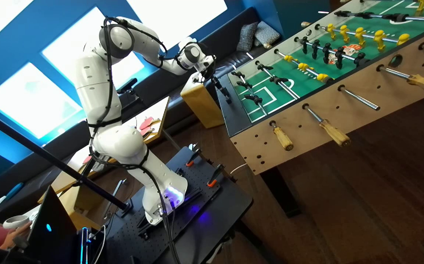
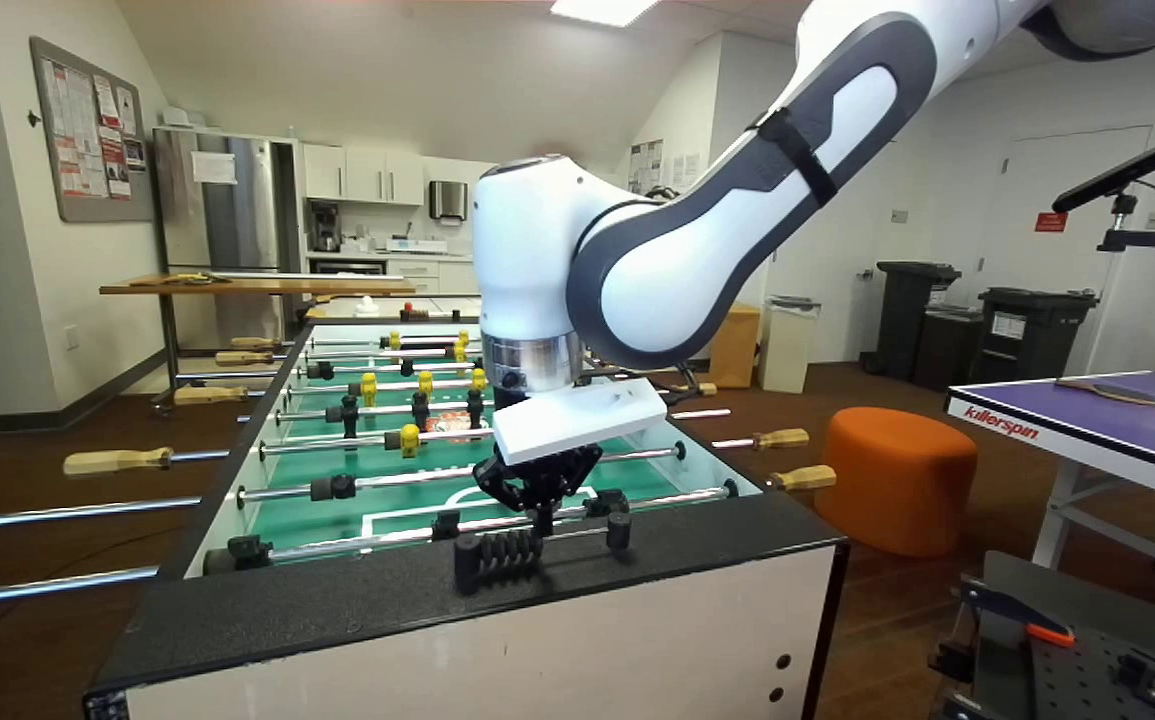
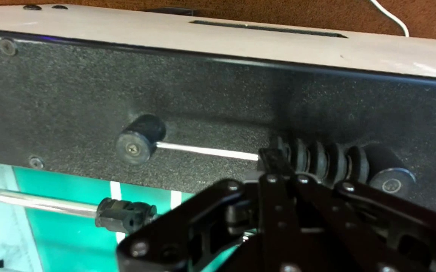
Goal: Slide the things on the foosball table to the left
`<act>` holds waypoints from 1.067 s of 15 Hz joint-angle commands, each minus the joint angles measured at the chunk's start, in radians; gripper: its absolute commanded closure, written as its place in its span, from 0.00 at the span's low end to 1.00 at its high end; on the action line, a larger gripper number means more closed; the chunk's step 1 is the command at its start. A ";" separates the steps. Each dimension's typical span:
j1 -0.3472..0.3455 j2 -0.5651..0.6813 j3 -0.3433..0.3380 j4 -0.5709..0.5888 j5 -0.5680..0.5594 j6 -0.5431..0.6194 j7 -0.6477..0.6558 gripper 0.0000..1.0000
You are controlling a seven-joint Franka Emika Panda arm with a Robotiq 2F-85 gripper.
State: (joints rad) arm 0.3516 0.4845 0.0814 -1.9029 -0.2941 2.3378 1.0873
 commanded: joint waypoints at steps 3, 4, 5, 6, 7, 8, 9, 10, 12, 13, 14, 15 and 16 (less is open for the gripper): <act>0.024 0.018 -0.023 0.029 -0.006 -0.001 -0.002 1.00; 0.024 0.005 -0.022 0.018 -0.004 -0.004 -0.002 1.00; 0.024 -0.008 -0.021 0.009 -0.001 -0.012 -0.001 1.00; 0.022 -0.027 -0.020 -0.004 0.003 -0.030 -0.006 1.00; 0.020 -0.041 -0.019 -0.014 0.004 -0.038 -0.008 1.00; 0.016 -0.057 -0.017 -0.025 0.006 -0.045 -0.016 1.00; 0.009 -0.076 -0.011 -0.039 0.011 -0.039 -0.030 1.00; 0.005 -0.099 -0.009 -0.056 0.009 -0.035 -0.041 1.00; -0.011 -0.150 0.004 -0.094 0.023 -0.029 -0.085 1.00; -0.025 -0.172 0.016 -0.109 0.042 -0.026 -0.131 1.00; -0.039 -0.197 0.025 -0.130 0.062 -0.015 -0.183 1.00; -0.049 -0.220 0.032 -0.147 0.085 -0.010 -0.229 1.00; -0.055 -0.242 0.032 -0.161 0.099 -0.016 -0.264 1.00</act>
State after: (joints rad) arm 0.3337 0.3412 0.0908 -1.9817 -0.2458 2.3262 0.9318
